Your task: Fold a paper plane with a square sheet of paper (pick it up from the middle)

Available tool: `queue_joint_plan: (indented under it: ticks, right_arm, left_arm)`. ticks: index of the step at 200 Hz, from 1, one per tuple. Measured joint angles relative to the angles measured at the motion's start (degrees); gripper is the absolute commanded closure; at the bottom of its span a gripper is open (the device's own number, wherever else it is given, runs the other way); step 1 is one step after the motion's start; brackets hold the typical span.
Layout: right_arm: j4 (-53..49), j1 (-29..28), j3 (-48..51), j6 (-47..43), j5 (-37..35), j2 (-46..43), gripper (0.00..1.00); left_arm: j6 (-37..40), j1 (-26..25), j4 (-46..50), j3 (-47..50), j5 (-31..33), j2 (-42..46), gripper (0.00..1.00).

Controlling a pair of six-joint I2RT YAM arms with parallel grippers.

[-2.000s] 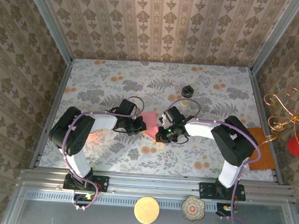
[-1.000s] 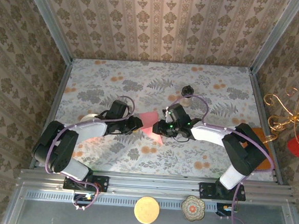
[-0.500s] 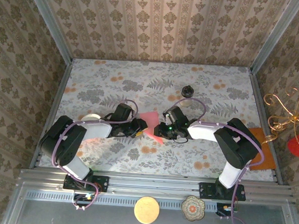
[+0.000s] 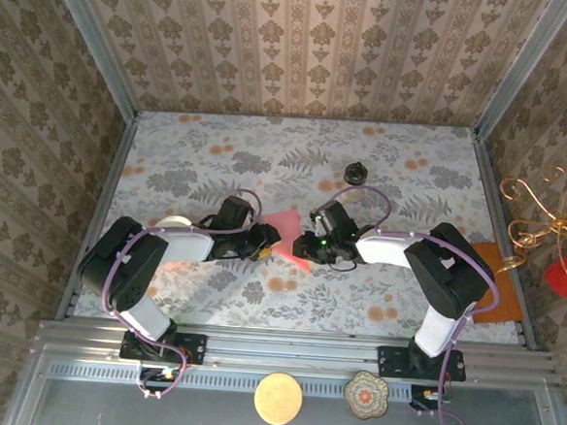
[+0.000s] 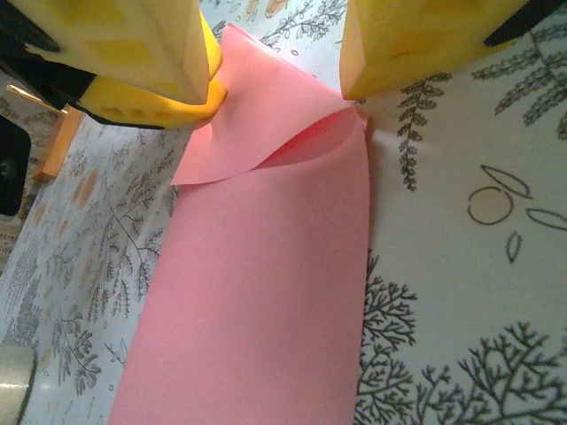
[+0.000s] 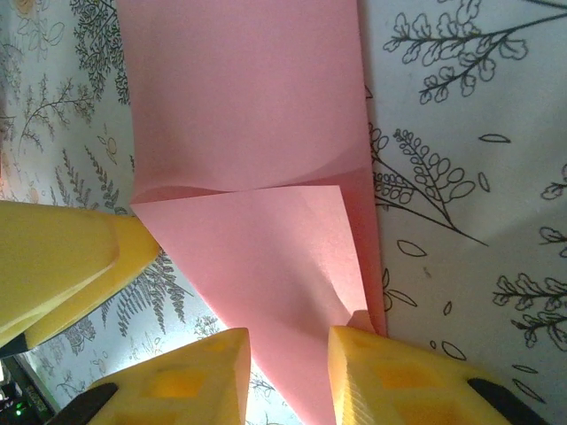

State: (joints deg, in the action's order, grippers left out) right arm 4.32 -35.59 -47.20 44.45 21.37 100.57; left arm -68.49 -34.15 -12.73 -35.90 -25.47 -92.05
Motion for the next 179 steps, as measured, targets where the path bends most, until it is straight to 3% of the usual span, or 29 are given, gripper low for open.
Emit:
queue_joint_plan:
  ticks: [78,179]
  right_arm:
    - [0.26,0.09,0.00,0.39,0.00,0.07,0.70]
    - [0.26,0.20,0.02,0.37,0.00,0.22,0.71]
  left_arm:
    - [-2.64,0.72,-5.75,0.92,-1.27,-0.66,0.64]
    - [-0.90,5.01,-11.30,0.04,-10.01,-6.29,0.70]
